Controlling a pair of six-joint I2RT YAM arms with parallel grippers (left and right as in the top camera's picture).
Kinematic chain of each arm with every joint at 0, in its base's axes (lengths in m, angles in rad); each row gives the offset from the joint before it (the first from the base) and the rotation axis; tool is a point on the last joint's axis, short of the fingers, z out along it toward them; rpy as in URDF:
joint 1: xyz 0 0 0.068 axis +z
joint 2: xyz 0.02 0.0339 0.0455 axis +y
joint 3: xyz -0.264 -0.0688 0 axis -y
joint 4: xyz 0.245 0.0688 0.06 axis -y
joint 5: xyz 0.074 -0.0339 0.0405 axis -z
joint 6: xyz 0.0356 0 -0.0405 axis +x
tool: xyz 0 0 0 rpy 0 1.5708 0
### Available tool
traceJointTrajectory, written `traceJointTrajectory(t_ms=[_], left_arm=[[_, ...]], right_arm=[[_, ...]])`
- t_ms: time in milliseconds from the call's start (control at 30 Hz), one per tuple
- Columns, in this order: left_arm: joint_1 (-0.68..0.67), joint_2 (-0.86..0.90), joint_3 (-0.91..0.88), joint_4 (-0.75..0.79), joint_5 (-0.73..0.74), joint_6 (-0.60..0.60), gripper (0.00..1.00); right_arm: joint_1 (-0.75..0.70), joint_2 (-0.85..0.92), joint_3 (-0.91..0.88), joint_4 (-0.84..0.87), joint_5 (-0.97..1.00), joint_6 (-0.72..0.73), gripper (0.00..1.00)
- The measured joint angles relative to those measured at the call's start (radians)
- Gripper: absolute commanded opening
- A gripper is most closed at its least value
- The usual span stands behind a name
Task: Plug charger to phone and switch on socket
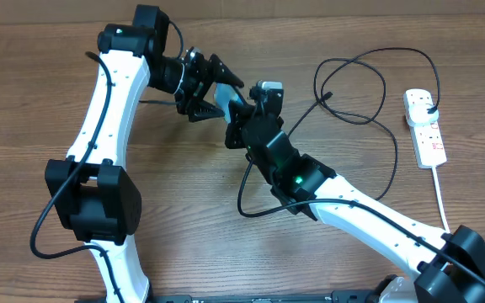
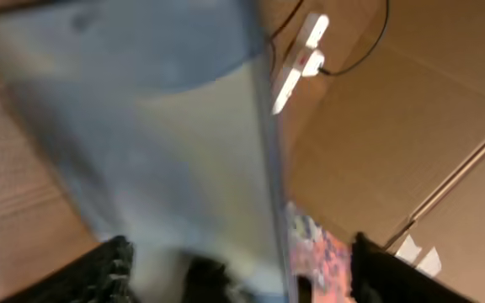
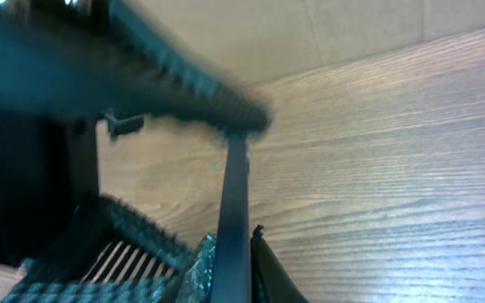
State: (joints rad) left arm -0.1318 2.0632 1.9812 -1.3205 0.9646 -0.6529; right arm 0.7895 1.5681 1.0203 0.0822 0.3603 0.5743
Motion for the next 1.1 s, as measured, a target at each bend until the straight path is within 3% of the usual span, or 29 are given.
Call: traceJointTrajectory(t_ms=[33, 267, 500, 600, 867, 1000, 1100], left_arm=[[0.003, 0.000, 0.001, 0.017, 0.000, 0.002, 1.00], [0.112, 0.000, 0.002, 0.073, 0.012, 0.003, 1.00], [0.316, -0.006, 0.003, -0.002, 0.151, 0.138, 1.00], [0.390, -0.041, 0.003, -0.062, 0.146, 0.217, 1.00], [0.506, -0.354, 0.003, -0.252, -0.085, 0.422, 0.95], [0.504, -0.583, 0.005, -0.351, -0.284, 0.473, 0.98], [0.504, -0.755, -0.021, -0.343, -0.435, 0.468, 1.00]], right_arm=[[0.002, 0.000, 0.000, -0.008, -0.003, -0.003, 0.04], [-0.043, -0.071, 0.001, -0.198, -0.017, -0.011, 0.04], [-0.188, -0.342, 0.001, -0.447, 0.030, 0.042, 0.04], [-0.303, -0.502, 0.002, -0.611, 0.049, 0.156, 0.04], [-0.479, -0.706, 0.004, -0.851, 0.000, 0.433, 0.04], [-0.480, -0.705, -0.048, -0.814, -0.070, 0.539, 0.04], [-0.481, -0.694, -0.133, -0.706, -0.136, 0.592, 0.04]])
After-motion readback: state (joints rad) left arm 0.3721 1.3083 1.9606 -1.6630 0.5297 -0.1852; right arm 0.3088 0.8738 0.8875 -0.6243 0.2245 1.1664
